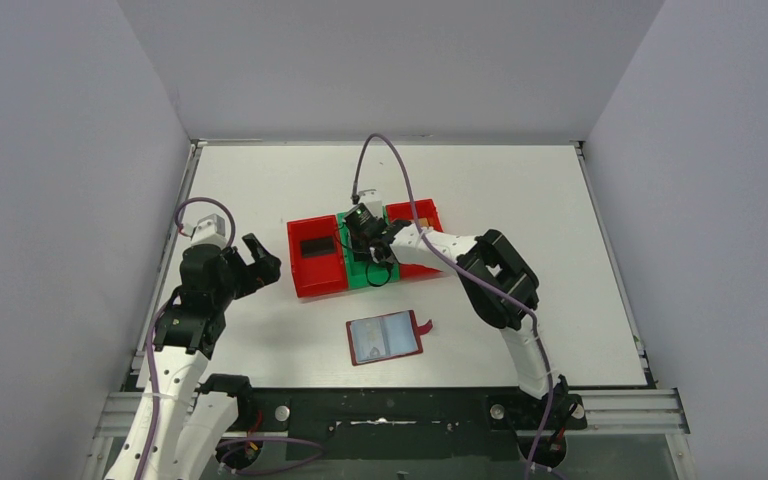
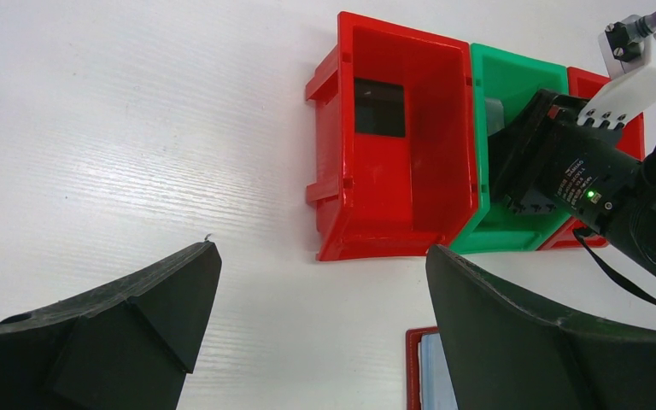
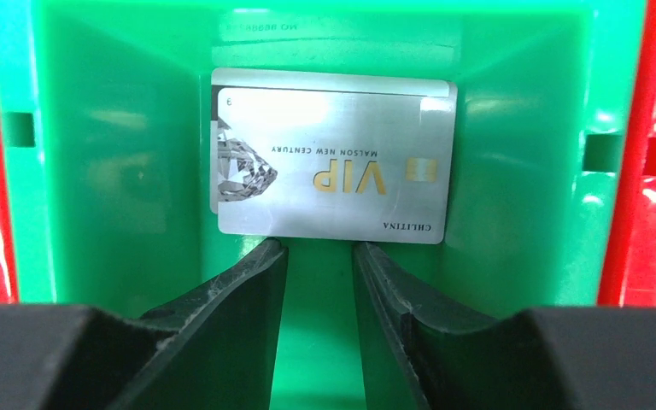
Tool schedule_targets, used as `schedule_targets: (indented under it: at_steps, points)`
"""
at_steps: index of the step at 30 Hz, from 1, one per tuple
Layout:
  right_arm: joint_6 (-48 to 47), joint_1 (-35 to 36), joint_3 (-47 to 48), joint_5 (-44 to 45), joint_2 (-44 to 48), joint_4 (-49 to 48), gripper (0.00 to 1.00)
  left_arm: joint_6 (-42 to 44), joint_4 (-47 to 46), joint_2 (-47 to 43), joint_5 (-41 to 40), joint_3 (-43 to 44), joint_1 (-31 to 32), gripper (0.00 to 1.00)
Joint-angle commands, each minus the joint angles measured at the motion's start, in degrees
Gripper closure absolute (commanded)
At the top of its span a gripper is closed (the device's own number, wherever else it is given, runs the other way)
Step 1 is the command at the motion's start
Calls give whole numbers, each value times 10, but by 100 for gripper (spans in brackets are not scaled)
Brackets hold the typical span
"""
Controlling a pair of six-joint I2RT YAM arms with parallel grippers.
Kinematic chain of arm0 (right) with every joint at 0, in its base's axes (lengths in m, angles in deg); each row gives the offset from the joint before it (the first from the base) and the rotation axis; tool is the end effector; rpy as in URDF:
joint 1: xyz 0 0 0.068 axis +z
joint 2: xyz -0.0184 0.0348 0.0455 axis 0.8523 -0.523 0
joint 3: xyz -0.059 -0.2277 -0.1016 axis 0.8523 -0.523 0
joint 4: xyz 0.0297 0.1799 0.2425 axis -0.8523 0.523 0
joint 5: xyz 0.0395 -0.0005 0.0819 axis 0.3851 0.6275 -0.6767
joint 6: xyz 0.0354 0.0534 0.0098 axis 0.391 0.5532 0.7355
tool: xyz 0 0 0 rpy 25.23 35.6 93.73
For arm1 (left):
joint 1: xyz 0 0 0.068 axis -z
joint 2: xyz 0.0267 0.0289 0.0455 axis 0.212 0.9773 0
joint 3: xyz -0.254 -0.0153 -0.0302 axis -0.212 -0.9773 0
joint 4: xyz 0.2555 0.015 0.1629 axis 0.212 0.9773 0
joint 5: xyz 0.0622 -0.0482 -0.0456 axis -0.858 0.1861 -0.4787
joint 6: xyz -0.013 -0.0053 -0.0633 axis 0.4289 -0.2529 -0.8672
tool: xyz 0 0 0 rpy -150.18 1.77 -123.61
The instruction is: Take the credit cards out of the card holder
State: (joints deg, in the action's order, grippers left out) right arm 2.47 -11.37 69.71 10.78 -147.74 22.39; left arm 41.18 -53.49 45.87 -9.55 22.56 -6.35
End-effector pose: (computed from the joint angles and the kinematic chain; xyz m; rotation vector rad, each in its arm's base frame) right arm 0.3506 0.3600 0.1062 -0.2625 2.4706 0.2947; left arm 0.2241 -0.0226 0.2558 -0.4386 2.0905 -0.3535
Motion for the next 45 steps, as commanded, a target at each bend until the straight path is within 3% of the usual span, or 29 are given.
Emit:
schedule_targets:
  at_steps: [1,16,33,45]
  points:
    - [16,-7,18,44,-9,-18,64,12,-39,-2,7,6,-4,7]
    - [60,-8,61,73,-32,-4,59,12,-40,0,9,6,-4,7]
    - [83,-7,-92,107,80,-15,57,13,-43,-1,16,6,-6,7]
    - [26,-8,-29,71,138,-6,54,13,-43,1,17,6,-6,7]
